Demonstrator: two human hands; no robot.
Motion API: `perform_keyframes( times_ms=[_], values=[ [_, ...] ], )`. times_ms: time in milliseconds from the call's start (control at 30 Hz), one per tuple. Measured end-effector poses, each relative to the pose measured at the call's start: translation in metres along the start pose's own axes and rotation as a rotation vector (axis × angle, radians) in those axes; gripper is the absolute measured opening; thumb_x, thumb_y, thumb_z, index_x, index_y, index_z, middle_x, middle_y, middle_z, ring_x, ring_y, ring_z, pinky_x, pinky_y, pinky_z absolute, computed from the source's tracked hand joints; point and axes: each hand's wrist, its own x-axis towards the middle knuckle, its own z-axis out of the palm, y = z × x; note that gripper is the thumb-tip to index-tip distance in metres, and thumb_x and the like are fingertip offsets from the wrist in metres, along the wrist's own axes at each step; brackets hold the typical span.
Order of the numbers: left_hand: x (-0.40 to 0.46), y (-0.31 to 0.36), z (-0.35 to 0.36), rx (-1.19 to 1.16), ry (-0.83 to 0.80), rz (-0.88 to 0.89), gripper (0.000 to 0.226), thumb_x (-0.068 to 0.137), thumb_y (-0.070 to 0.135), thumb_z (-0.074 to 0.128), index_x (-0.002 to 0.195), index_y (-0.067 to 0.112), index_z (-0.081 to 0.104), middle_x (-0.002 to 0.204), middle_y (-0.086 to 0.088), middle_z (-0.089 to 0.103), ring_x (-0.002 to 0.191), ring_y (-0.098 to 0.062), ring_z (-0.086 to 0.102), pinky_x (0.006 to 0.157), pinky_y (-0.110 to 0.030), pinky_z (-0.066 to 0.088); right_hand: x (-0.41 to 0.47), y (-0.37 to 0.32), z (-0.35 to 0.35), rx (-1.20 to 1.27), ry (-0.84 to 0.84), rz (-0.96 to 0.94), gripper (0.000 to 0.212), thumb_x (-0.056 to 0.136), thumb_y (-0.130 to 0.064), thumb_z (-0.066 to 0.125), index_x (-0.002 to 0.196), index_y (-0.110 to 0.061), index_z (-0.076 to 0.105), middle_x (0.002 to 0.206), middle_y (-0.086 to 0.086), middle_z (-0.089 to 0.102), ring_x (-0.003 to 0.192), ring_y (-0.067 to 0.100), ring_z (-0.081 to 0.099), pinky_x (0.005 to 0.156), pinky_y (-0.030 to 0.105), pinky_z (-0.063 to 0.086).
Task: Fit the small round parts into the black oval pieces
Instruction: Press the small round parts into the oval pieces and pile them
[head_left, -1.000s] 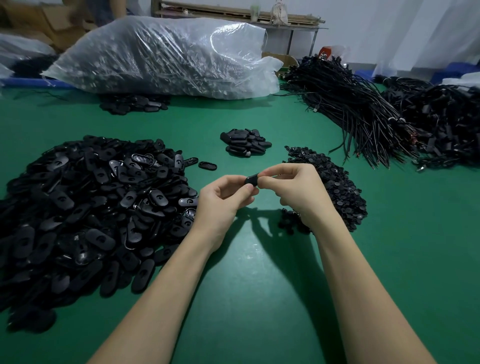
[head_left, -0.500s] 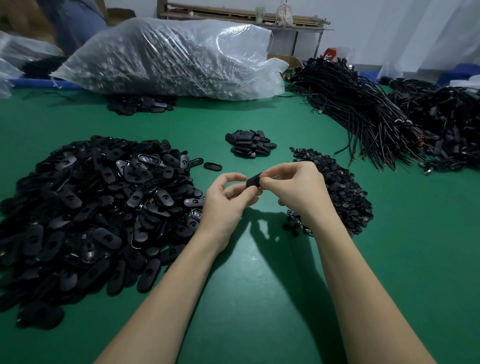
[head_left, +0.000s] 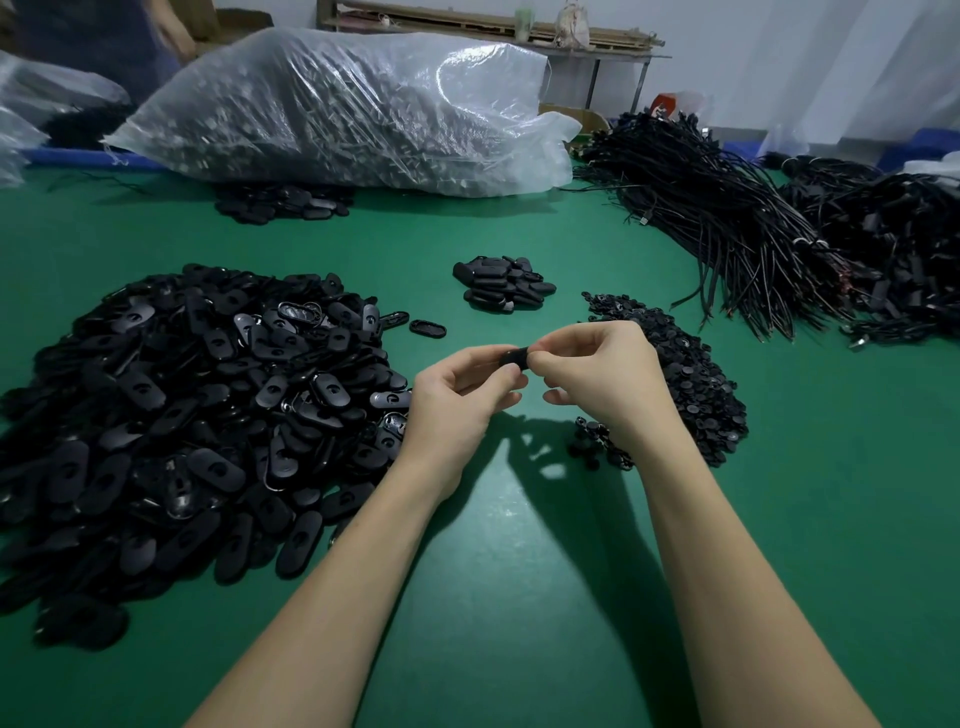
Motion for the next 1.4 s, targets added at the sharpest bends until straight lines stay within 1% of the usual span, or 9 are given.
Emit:
perform_keyframes(
  times_ms=[200, 300, 400, 500, 667, 767, 1033, 1233, 1400],
  values=[
    [0.001, 0.0, 0.0, -0.002, 0.012, -0.004, 0.01, 0.092, 0.0, 0.068, 0.097, 0.007, 0.073, 0.092, -0.007, 0.078, 0.09, -0.021, 0.075, 0.081, -0.025, 0.058, -0.001, 0.004, 0.001, 0.078, -0.049, -0.013, 0.004, 0.085, -0.01, 0.077, 0.086, -0.012, 0.081, 0.068, -0.007, 0.074, 0.06, 0.002, 0.069, 0.062, 0.021, 0.059],
    [0.002, -0.001, -0.001, 0.031, 0.029, 0.004, 0.008, 0.092, 0.002, 0.07, 0.095, 0.008, 0.072, 0.091, -0.008, 0.078, 0.088, -0.019, 0.074, 0.081, -0.025, 0.058, -0.001, 0.004, 0.002, 0.055, -0.069, -0.021, 0.005, 0.084, -0.009, 0.077, 0.086, -0.013, 0.081, 0.066, -0.008, 0.073, 0.059, 0.0, 0.068, 0.059, 0.019, 0.057],
    [0.003, -0.004, -0.002, 0.105, 0.035, 0.005, 0.006, 0.091, 0.004, 0.071, 0.094, 0.01, 0.072, 0.09, -0.009, 0.077, 0.085, -0.019, 0.074, 0.082, -0.027, 0.059, 0.0, 0.006, 0.0, 0.014, -0.077, -0.016, 0.01, 0.082, -0.012, 0.08, 0.086, -0.021, 0.08, 0.065, -0.008, 0.074, 0.06, 0.001, 0.066, 0.056, 0.019, 0.056],
    [0.003, -0.005, -0.002, 0.141, 0.022, 0.005, 0.007, 0.091, 0.006, 0.071, 0.091, 0.012, 0.073, 0.086, -0.008, 0.078, 0.082, -0.019, 0.073, 0.082, -0.026, 0.059, 0.002, 0.01, -0.004, 0.043, -0.103, 0.04, 0.019, 0.08, -0.017, 0.085, 0.095, -0.026, 0.08, 0.077, -0.004, 0.073, 0.069, 0.006, 0.067, 0.058, 0.02, 0.056],
    [0.001, -0.001, -0.001, 0.081, -0.028, -0.038, 0.01, 0.092, 0.005, 0.07, 0.088, 0.014, 0.072, 0.083, -0.005, 0.078, 0.081, -0.018, 0.074, 0.079, -0.025, 0.059, 0.002, 0.015, -0.013, 0.303, -0.308, 0.158, 0.019, 0.083, -0.008, 0.083, 0.101, -0.009, 0.077, 0.087, 0.003, 0.078, 0.077, 0.011, 0.074, 0.066, 0.021, 0.059],
    [0.0, 0.004, -0.002, 0.027, -0.068, -0.065, 0.009, 0.093, 0.005, 0.069, 0.09, 0.013, 0.072, 0.086, -0.005, 0.078, 0.086, -0.018, 0.075, 0.073, -0.02, 0.056, 0.003, 0.016, -0.016, 0.397, -0.364, 0.142, 0.016, 0.085, 0.001, 0.077, 0.101, -0.003, 0.077, 0.09, 0.007, 0.079, 0.083, 0.015, 0.077, 0.07, 0.019, 0.059],
    [0.001, 0.004, -0.004, 0.001, -0.093, -0.063, 0.008, 0.093, 0.005, 0.069, 0.092, 0.012, 0.072, 0.087, -0.006, 0.078, 0.086, -0.017, 0.075, 0.072, -0.02, 0.055, 0.002, 0.011, -0.014, 0.295, -0.288, 0.026, 0.012, 0.085, 0.007, 0.075, 0.095, 0.001, 0.078, 0.086, 0.014, 0.079, 0.079, 0.019, 0.078, 0.07, 0.019, 0.059],
    [0.001, 0.004, -0.006, 0.001, -0.125, -0.057, 0.007, 0.093, 0.006, 0.069, 0.095, 0.012, 0.072, 0.09, -0.007, 0.079, 0.089, -0.017, 0.076, 0.074, -0.021, 0.056, 0.0, 0.012, -0.017, 0.298, -0.284, 0.01, 0.019, 0.086, 0.007, 0.076, 0.105, 0.006, 0.075, 0.09, 0.016, 0.079, 0.082, 0.02, 0.078, 0.072, 0.02, 0.06],
    [0.001, 0.003, -0.005, 0.089, -0.11, -0.04, 0.007, 0.094, 0.004, 0.067, 0.094, 0.01, 0.07, 0.085, -0.002, 0.077, 0.084, -0.014, 0.074, 0.075, -0.023, 0.058, 0.001, 0.011, -0.013, 0.19, -0.252, -0.021, 0.013, 0.084, 0.004, 0.078, 0.096, -0.002, 0.078, 0.084, 0.012, 0.079, 0.083, 0.023, 0.079, 0.075, 0.025, 0.062]
  ],
)
